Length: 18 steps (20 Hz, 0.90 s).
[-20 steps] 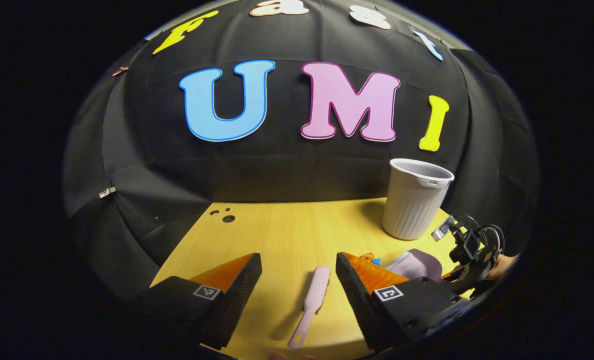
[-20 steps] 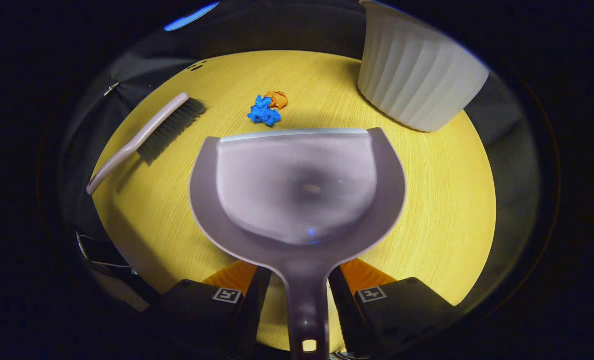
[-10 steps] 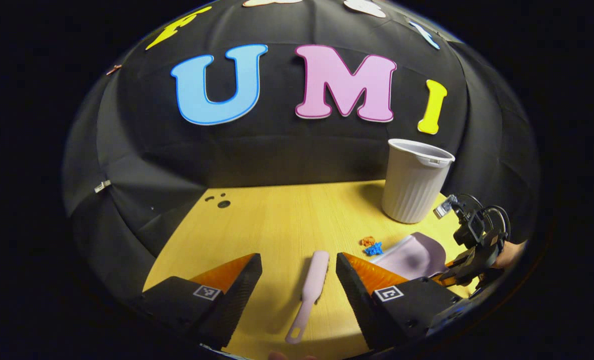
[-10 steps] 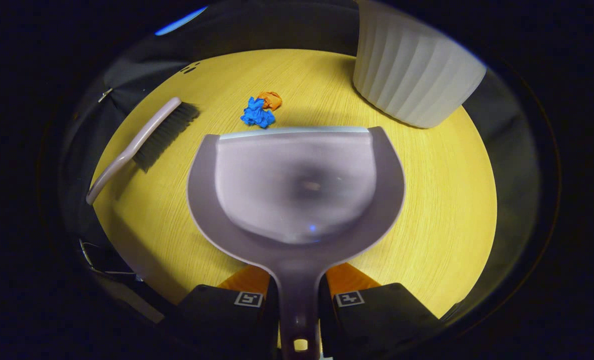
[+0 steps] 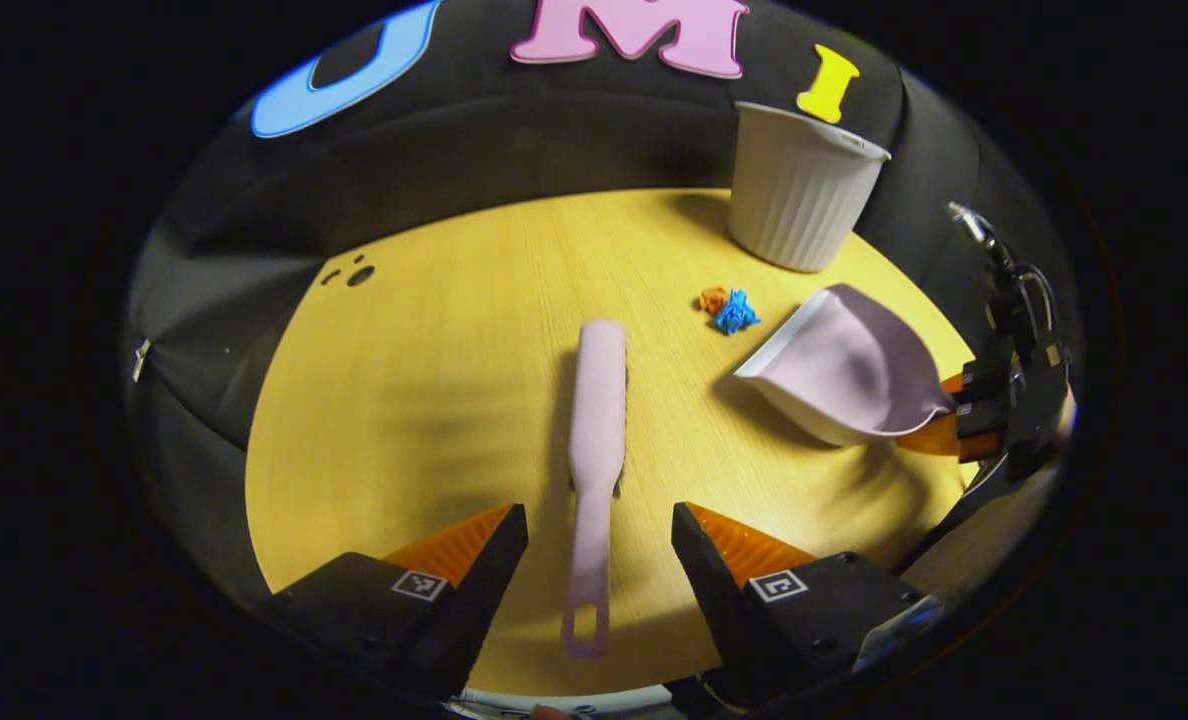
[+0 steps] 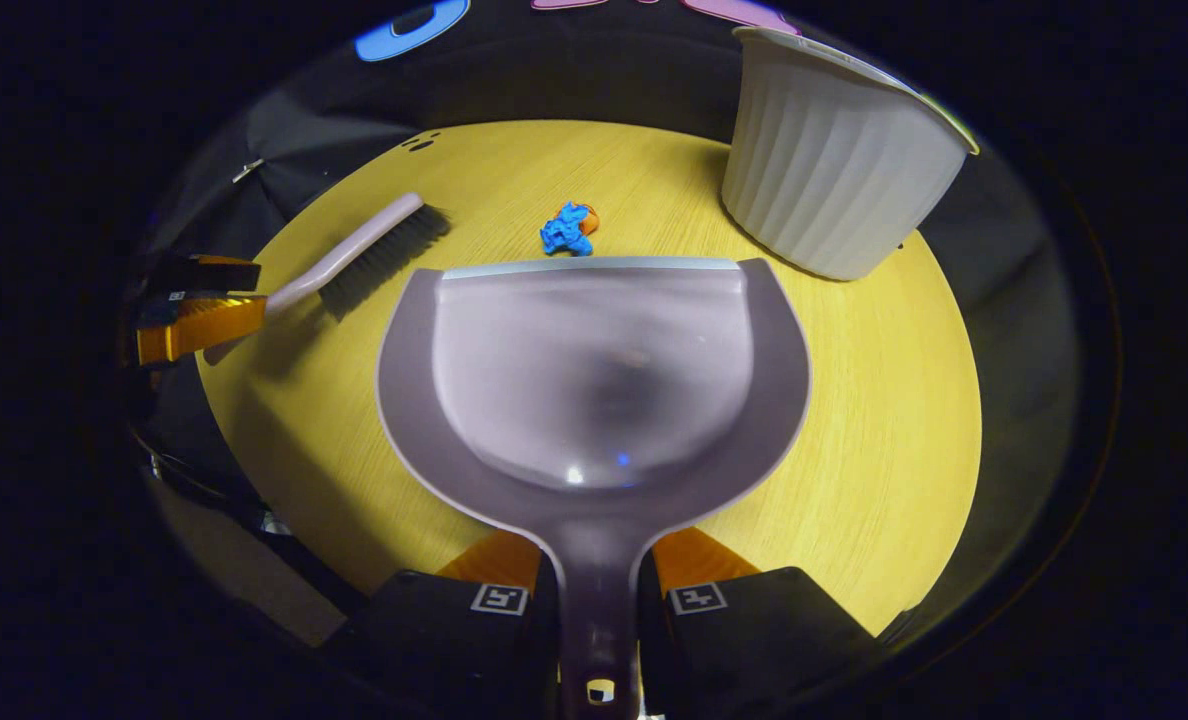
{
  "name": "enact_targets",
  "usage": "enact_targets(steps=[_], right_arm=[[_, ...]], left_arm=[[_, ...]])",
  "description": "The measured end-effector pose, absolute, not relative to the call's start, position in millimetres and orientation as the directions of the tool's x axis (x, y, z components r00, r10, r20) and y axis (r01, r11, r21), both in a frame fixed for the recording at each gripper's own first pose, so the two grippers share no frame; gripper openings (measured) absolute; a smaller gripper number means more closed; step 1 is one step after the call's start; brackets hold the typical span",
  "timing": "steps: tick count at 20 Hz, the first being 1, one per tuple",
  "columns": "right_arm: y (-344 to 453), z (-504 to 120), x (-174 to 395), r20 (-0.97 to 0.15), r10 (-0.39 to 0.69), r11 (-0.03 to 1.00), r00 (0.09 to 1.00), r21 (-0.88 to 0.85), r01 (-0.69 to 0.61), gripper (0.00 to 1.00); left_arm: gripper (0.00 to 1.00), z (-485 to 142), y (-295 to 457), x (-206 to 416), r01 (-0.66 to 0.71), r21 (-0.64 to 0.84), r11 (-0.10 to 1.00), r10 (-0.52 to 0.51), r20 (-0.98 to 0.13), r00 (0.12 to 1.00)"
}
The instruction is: Pick up the small broom and dustpan from the desktop, sweep the trash into the dustpan with the broom, and then empty the trash into the garbage bin.
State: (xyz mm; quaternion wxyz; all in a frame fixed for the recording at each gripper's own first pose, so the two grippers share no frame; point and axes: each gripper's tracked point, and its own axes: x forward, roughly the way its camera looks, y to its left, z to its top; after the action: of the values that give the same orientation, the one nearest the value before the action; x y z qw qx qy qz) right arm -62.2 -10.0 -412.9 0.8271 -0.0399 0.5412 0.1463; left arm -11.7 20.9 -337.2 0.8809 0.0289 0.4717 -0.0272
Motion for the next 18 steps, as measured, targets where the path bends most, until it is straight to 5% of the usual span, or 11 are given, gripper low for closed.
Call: enact_targets(steps=[9, 15, 18], right_arm=[[-41.1, -410.4, -93.4, -0.929, 0.151, 0.959, 0.338, 0.054, -0.279, 0.36], [-45.7, -414.9, -103.0, -0.937, 0.145, 0.959, 0.317, 0.055, -0.277, 0.36], [-43.3, -414.0, -104.9, -0.946, 0.164, 0.95, 0.278, 0.075, -0.304, 0.36]], left_arm=[[0.8, -390.2, 22.7, 15.6, 0.047, -0.027, 0.999, -0.045, -0.893, 0.449], [0.56, -397.4, 27.3, 17.7, 0.063, 0.01, 0.998, -0.017, -0.906, 0.423], [0.31, -398.8, 26.6, 19.3, 0.093, 0.028, 0.995, -0.013, -0.912, 0.411]])
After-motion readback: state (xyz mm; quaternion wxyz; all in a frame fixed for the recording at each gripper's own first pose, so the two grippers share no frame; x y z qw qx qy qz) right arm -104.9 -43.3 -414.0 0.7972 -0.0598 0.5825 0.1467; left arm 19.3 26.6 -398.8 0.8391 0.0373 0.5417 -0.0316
